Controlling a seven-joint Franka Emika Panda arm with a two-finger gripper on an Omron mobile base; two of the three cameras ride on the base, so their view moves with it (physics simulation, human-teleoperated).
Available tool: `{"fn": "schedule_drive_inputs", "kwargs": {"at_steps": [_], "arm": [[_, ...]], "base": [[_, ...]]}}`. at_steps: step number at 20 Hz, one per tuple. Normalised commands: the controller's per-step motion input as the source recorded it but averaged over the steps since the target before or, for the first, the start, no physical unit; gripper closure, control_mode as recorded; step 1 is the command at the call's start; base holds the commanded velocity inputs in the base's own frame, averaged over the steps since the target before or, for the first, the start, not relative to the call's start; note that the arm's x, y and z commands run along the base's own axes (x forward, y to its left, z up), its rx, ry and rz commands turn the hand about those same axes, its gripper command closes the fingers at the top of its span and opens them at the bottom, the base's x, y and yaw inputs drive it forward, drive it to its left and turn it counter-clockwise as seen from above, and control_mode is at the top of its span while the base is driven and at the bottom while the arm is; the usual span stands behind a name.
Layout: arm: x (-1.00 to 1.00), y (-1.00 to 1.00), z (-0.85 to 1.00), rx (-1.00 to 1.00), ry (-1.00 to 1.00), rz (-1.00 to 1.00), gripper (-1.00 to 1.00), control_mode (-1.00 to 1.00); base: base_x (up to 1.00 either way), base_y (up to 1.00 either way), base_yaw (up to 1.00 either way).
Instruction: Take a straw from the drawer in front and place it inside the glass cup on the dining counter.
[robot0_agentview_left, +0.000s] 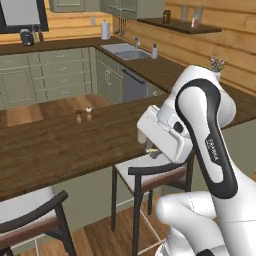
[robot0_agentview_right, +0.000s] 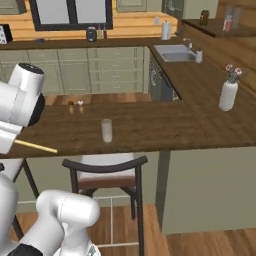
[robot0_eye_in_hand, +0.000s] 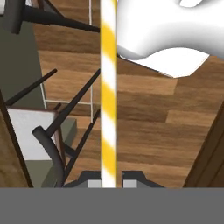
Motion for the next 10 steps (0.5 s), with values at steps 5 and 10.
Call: {"fn": "schedule_drive_inputs", "kwargs": {"at_steps": [5, 10], "arm": [[0.00, 0.00, 0.00, 0.00, 0.00, 0.00, 1.00, 1.00], [0.00, 0.00, 0.00, 0.00, 0.00, 0.00, 1.00, 1.00]], "base": [[0.56, -0.33, 0.33], [0.19, -0.25, 0.21]]}}
